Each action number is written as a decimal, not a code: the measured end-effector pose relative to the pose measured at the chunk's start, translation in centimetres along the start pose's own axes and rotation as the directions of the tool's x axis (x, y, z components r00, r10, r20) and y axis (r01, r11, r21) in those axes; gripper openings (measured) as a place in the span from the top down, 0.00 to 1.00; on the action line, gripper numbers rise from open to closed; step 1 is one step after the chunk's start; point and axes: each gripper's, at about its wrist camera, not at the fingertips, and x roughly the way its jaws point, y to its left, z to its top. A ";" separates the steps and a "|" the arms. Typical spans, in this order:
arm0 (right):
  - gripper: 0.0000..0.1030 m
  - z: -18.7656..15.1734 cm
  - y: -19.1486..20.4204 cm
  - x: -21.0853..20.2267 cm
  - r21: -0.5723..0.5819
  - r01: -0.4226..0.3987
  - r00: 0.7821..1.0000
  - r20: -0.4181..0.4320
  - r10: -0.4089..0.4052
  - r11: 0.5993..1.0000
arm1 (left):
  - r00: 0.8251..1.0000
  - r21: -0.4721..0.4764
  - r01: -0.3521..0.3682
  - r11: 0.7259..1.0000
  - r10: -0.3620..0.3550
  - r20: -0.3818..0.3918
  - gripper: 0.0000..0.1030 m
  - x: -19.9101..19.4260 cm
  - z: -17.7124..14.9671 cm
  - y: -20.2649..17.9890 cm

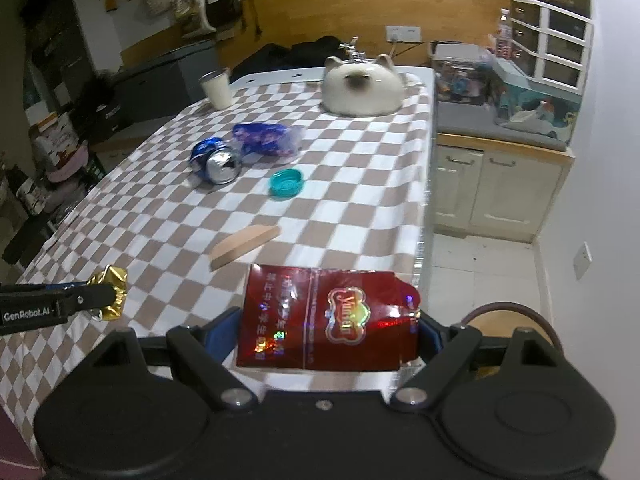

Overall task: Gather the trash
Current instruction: 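Carry the gold foil and red packet over the beige bin with both tools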

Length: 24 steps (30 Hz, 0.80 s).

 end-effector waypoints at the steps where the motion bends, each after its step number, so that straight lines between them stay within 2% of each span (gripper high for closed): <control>1: 0.15 0.1 -0.7 -0.2 0.005 0.003 1.000 0.003 -0.003 1.000 | 1.000 0.003 0.001 1.000 -0.001 -0.002 0.73 0.1 0.1 -0.6; 12: 0.15 1.0 -8.2 -1.1 0.036 0.024 1.000 0.006 -0.024 0.999 | 1.000 0.036 0.027 0.999 -0.027 -0.015 0.73 2.3 1.3 -8.5; 24: 0.15 1.1 -18.1 -0.5 0.095 0.074 0.997 -0.027 -0.072 0.993 | 0.996 0.082 0.074 0.994 -0.069 -0.061 0.73 7.1 2.2 -17.7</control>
